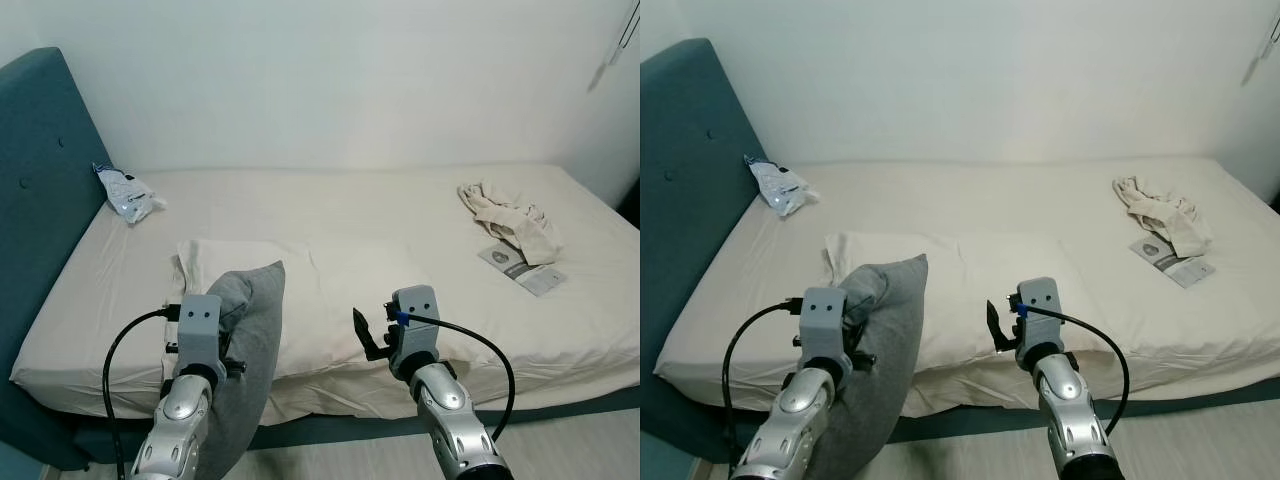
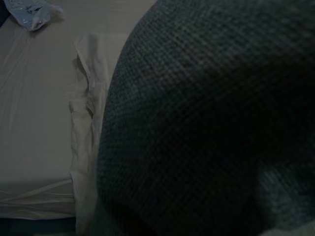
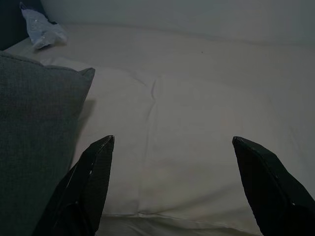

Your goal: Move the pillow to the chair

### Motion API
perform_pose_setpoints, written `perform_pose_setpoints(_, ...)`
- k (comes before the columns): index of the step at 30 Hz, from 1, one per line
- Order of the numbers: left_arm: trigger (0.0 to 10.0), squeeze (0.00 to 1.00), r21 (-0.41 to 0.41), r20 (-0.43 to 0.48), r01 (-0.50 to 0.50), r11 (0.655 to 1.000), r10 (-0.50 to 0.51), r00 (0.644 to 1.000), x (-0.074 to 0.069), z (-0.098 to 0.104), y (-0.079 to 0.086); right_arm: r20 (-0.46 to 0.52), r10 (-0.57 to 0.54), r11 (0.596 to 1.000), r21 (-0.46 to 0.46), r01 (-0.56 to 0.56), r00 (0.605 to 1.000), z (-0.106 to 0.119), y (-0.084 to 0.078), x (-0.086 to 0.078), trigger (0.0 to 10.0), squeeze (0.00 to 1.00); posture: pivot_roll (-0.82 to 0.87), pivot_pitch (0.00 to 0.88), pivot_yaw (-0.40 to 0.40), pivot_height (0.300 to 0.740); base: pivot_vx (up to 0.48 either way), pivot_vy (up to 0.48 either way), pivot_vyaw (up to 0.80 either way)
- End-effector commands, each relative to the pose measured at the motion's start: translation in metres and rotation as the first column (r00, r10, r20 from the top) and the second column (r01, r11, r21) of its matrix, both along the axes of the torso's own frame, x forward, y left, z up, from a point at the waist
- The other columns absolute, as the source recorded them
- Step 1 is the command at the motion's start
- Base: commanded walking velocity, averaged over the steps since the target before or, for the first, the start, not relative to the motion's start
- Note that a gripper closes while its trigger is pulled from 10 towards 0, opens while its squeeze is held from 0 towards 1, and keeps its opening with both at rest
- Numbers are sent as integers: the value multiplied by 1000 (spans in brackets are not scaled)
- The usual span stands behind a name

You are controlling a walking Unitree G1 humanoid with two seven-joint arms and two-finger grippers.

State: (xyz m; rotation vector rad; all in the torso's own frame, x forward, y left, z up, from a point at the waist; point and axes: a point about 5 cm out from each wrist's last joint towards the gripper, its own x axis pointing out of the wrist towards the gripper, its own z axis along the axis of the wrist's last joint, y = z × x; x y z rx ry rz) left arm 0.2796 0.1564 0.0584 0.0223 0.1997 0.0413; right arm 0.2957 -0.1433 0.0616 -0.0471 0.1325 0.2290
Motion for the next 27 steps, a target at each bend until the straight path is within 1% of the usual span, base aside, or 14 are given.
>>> perform_pose_setpoints(1,10000,0,16,45,-9,1000,8,999,6,9,1,-3,-4,1000,2,4,1000,-2,0,0,10000,0,19,28,11,740,0,0,0)
perform_pose_setpoints(13,10000,0,11,62,-21,1000,20,998,11,14,3,-1,-10,1000,-3,10,1000,-2,-2,0,10000,0,19,31,7,740,0,0,0)
perform_pose_setpoints(15,10000,0,-11,79,-13,1000,14,997,10,15,2,-1,-9,1000,-3,9,1000,-2,-2,0,10000,0,20,31,6,740,0,0,0)
perform_pose_setpoints(21,10000,0,31,79,2,1000,-4,997,10,15,0,1,-8,1000,-2,8,1000,-1,-1,1,10000,0,20,32,6,740,0,0,0)
perform_pose_setpoints(24,10000,0,68,81,17,998,-23,996,10,16,-3,3,-8,1000,0,8,1000,-1,-1,1,10000,0,19,32,9,740,0,-480,0)
perform_pose_setpoints(27,10000,0,78,79,23,997,-29,996,10,15,-4,2,-7,1000,-1,7,1000,-1,-1,1,10000,0,19,32,9,740,0,-480,0)
